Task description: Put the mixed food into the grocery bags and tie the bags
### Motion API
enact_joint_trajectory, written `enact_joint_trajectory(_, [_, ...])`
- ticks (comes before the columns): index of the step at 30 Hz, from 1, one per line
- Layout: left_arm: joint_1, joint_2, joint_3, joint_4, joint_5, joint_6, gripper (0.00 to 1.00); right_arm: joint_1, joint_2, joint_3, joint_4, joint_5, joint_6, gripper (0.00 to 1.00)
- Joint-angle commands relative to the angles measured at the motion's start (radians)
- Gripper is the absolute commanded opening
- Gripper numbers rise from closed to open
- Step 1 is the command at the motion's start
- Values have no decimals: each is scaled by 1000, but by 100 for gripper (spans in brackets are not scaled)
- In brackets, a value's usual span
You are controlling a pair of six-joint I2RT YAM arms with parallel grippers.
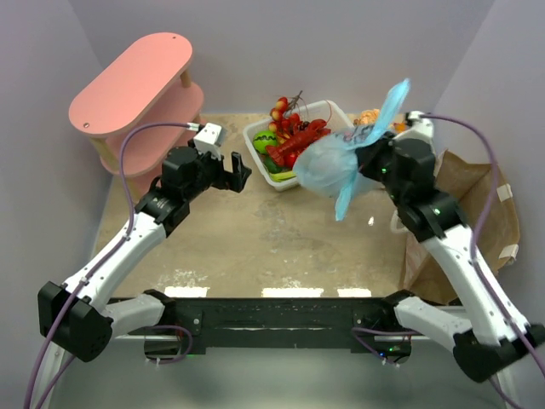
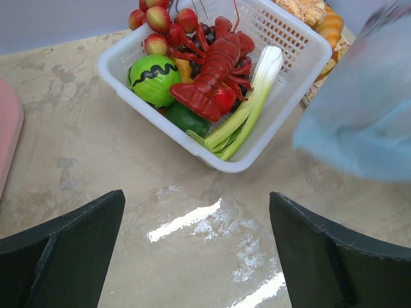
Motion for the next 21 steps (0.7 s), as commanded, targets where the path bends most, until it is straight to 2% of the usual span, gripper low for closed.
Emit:
enact_joint_trajectory(1, [5, -23, -9, 62, 24, 18, 100, 0, -147, 135, 246, 164, -395, 0])
enact_joint_trajectory(6, [5, -24, -15, 73, 76, 14, 100, -3, -27, 342, 123, 314, -703, 0])
enact_joint_trajectory(10, [4, -35, -31, 92, 99, 17, 100, -40, 11, 356, 152, 639, -906, 0])
enact_joint_trajectory(14, [4, -46, -38, 95, 105, 21, 100, -193, -13, 315, 127, 690, -931, 0])
enact_joint_trajectory(17, [2, -55, -43, 95, 120, 20, 100, -207, -74, 238, 163, 809, -949, 0])
enact_joint_trajectory(21, [2, -66, -48, 133, 132, 12, 100, -206, -121, 155, 140, 885, -935, 0])
